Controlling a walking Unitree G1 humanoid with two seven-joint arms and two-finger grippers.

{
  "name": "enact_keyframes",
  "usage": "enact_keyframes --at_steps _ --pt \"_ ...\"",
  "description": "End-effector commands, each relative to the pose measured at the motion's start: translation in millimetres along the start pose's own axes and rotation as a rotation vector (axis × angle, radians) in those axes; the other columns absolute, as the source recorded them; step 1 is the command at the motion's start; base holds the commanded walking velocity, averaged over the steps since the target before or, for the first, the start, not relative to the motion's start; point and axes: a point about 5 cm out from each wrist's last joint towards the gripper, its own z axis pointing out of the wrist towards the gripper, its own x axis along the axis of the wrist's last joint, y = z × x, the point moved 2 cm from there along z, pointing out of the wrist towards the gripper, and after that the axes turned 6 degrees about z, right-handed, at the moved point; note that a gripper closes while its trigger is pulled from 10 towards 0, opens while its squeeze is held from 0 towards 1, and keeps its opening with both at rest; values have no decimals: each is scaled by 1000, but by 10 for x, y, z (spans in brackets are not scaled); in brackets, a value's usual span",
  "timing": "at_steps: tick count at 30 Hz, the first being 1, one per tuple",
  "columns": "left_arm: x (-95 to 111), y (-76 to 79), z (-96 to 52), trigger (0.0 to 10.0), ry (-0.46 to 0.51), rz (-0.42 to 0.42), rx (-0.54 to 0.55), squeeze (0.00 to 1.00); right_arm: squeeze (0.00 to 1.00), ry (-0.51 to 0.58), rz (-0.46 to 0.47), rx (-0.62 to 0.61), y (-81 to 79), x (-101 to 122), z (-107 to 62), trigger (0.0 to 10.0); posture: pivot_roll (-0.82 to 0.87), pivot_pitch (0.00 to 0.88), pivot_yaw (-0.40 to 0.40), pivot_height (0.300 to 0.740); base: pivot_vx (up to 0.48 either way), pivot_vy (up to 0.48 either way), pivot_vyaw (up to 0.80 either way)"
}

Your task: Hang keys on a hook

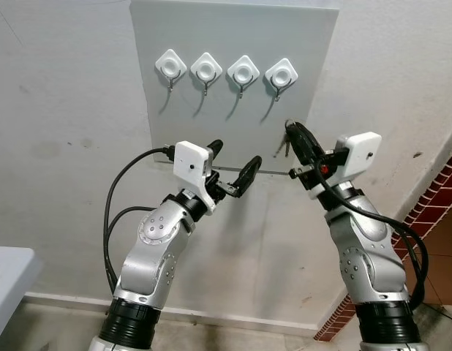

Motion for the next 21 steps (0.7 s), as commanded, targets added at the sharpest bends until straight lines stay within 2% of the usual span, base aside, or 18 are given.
enact_keyframes --at_steps 1,6,15,21 --pt "90 6 28 10000 25 11 -11 0 0 22 29 35 -44 66 73 10000 0 0 -19 740 0 0 0" --pt "114 13 45 10000 30 12 -13 0 0 45 68 59 -77 111 144 10000 4 0 -20 740 0 0 0" --pt "145 33 53 10000 41 17 -22 0 0 64 124 47 -42 126 224 10000 7 0 -22 740 0 0 0" --pt "159 46 50 10000 43 16 -26 0 0 63 222 1 38 68 259 10000 13 0 -24 740 0 0 0"
